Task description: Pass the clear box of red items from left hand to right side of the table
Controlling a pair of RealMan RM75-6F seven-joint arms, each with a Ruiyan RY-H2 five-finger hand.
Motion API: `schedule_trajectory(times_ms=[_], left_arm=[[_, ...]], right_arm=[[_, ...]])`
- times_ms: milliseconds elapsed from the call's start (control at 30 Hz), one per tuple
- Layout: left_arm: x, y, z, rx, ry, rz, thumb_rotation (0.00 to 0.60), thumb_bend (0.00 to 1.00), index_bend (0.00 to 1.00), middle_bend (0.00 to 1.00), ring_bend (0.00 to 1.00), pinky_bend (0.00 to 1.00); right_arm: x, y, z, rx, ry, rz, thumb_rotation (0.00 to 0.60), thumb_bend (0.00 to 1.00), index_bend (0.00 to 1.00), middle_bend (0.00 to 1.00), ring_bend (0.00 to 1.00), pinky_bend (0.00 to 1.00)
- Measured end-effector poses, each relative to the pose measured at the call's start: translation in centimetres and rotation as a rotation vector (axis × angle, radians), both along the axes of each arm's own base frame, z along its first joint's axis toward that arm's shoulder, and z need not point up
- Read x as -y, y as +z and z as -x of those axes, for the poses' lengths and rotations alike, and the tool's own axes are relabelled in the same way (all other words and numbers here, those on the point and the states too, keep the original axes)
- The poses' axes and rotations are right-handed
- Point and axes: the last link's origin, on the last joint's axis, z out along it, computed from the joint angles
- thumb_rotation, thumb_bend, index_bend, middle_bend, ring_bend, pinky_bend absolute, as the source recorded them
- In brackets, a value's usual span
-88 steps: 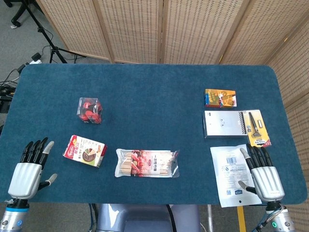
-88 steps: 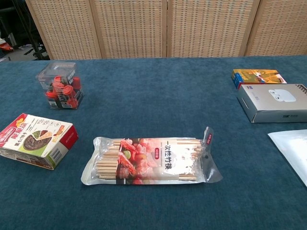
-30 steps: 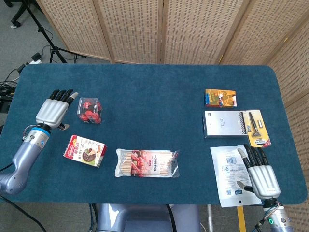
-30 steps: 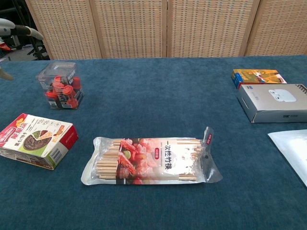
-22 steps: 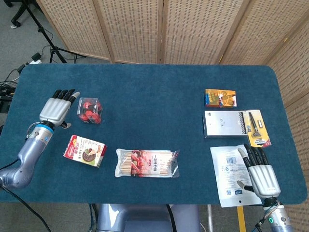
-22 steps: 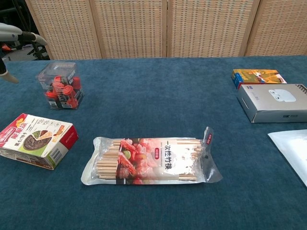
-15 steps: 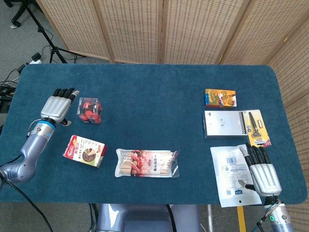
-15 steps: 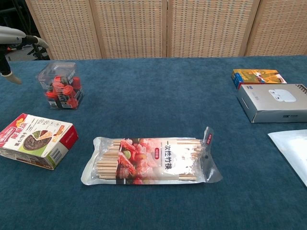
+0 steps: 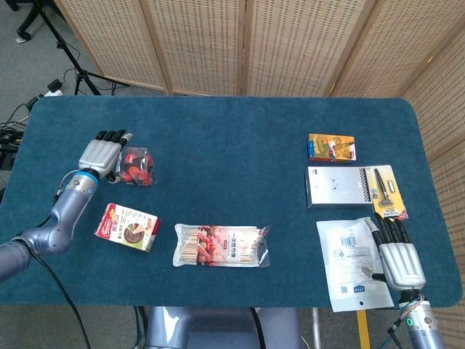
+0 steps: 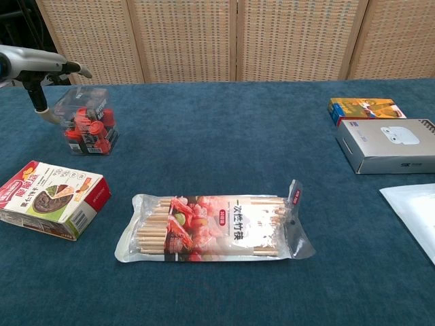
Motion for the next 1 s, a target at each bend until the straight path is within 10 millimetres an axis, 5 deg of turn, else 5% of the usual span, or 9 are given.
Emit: schedule_trajectory(times_ms=[300, 500, 633, 1000], left_arm=[[-0.2, -2.1, -0.7, -0.002, -0.001, 0.036, 0.600, 0.19, 0.02, 0.00, 0.00, 0.00], [0.0, -2.7, -0.7, -0.006, -0.003, 0.024, 0.600, 0.30, 0.38, 0.03, 0.06, 0.11], [0.2, -2.9, -0.6, -0.008, -0.001, 0.004, 0.600, 0.37, 0.57, 0.18, 0.18, 0.21], [0.6, -2.5, -0.1, -0.035, 0.002, -0.066, 0.600, 0.43, 0.68, 0.33, 0.26, 0.28]], right_arm=[[0.0, -0.2, 0.0, 0.002, 0.002, -0.011, 0.600, 0.09, 0.00, 0.00, 0.00, 0.00], [-0.1, -0.1, -0.1, 0.004, 0.007, -0.008, 0.600, 0.09, 0.00, 0.00, 0.00, 0.00], [-0.1, -0.1, -0.1, 0.003, 0.008, -0.010, 0.600, 0.09, 0.00, 0.00, 0.00, 0.00], [-0.2, -0.2, -0.3, 0.005, 0.012, -0.015, 0.600, 0.09, 0.00, 0.00, 0.00, 0.00]])
